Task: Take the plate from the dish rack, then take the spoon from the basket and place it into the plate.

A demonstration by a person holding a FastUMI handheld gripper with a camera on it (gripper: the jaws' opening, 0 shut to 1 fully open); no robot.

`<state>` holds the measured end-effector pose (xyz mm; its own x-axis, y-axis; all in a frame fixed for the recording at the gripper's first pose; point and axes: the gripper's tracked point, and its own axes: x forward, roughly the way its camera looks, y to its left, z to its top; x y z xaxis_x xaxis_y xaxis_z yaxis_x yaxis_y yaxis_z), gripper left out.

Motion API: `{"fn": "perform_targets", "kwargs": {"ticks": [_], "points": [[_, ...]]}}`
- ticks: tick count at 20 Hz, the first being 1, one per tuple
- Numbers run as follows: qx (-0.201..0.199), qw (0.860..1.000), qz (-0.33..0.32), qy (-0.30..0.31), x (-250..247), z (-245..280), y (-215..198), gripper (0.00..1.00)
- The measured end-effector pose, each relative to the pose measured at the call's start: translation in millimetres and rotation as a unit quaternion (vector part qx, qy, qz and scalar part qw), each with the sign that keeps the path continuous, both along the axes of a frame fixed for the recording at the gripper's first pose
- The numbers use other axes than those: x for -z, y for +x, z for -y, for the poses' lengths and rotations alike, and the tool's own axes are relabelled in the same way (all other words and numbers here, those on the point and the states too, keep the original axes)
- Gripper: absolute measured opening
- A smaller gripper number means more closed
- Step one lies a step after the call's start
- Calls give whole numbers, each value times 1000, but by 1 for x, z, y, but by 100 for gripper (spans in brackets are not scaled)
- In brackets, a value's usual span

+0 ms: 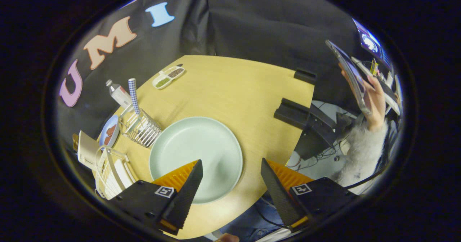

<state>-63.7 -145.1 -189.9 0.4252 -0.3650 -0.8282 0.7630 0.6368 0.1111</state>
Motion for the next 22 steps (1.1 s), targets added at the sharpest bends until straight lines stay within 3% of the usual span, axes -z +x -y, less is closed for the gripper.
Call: {"fn": "perform_targets", "kwargs": {"ticks": [5,13,16,22], "points": [[-61,994,8,-91,-55,-1,29,100],[-184,965,41,-180,-109,-40,115,100],[-221,955,62,-189,-110,-55,139,100],[-256,947,70,-179,-100,-61,165,100]]}}
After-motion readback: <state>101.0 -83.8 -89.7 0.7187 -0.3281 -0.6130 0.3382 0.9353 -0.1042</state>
